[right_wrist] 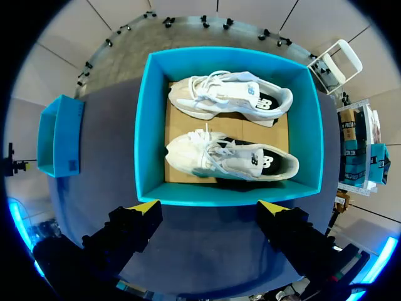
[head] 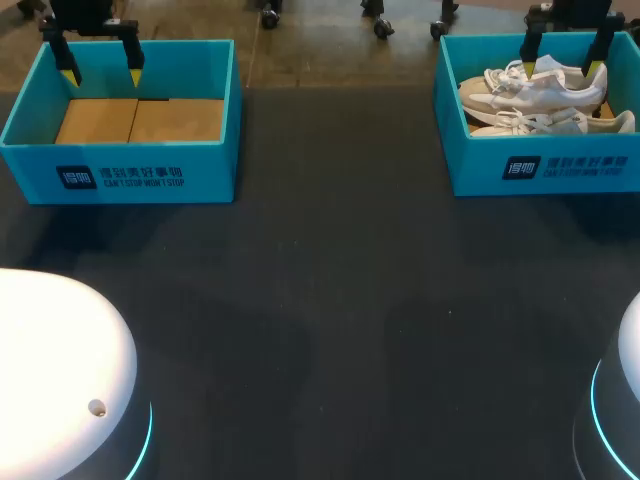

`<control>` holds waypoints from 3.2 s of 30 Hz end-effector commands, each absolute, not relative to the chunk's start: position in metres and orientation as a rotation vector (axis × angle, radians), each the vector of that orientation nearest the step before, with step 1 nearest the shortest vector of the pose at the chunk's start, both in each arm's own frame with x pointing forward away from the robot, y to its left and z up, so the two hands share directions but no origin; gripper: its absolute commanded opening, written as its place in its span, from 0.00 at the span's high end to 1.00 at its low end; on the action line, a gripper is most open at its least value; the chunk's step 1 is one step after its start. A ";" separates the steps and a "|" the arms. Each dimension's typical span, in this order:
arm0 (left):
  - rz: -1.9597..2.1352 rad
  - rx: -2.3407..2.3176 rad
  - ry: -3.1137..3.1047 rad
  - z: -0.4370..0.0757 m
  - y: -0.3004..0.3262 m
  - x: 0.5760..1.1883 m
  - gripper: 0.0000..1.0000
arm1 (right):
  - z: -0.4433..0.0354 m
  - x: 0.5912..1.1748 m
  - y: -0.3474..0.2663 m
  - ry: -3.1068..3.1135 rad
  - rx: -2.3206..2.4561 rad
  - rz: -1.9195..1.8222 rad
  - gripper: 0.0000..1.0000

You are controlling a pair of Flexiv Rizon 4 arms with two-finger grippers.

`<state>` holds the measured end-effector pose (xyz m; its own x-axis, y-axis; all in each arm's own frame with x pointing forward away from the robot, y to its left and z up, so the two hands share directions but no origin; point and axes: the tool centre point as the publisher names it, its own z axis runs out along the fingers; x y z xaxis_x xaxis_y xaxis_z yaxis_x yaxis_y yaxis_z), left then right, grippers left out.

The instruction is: Take the shoe out of the shoebox, open the shoe tongue, remove and reinsert the insole, then place the shoe into the shoebox

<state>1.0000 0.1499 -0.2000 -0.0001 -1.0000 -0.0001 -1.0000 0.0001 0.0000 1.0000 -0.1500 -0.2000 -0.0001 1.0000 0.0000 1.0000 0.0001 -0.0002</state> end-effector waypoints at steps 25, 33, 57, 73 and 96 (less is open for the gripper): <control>0.000 -2.221 2.222 -0.200 0.150 1.000 0.00 | -0.234 1.028 -0.230 -2.219 -2.366 0.016 0.00; 0.000 -2.221 2.222 -0.200 0.150 1.000 0.00 | -0.257 1.025 -0.268 -2.156 -2.469 -0.002 0.00; 0.000 -2.221 2.222 -0.200 0.150 1.000 0.00 | -0.319 1.024 -0.311 -2.122 -2.495 -0.008 0.00; 0.000 -2.221 2.222 -0.200 0.150 1.000 0.00 | -0.358 1.028 -0.325 -2.130 -2.491 0.056 0.00; 0.000 -2.221 2.222 -0.200 0.150 1.000 0.00 | -0.386 1.033 -0.326 -2.086 -2.513 0.132 1.00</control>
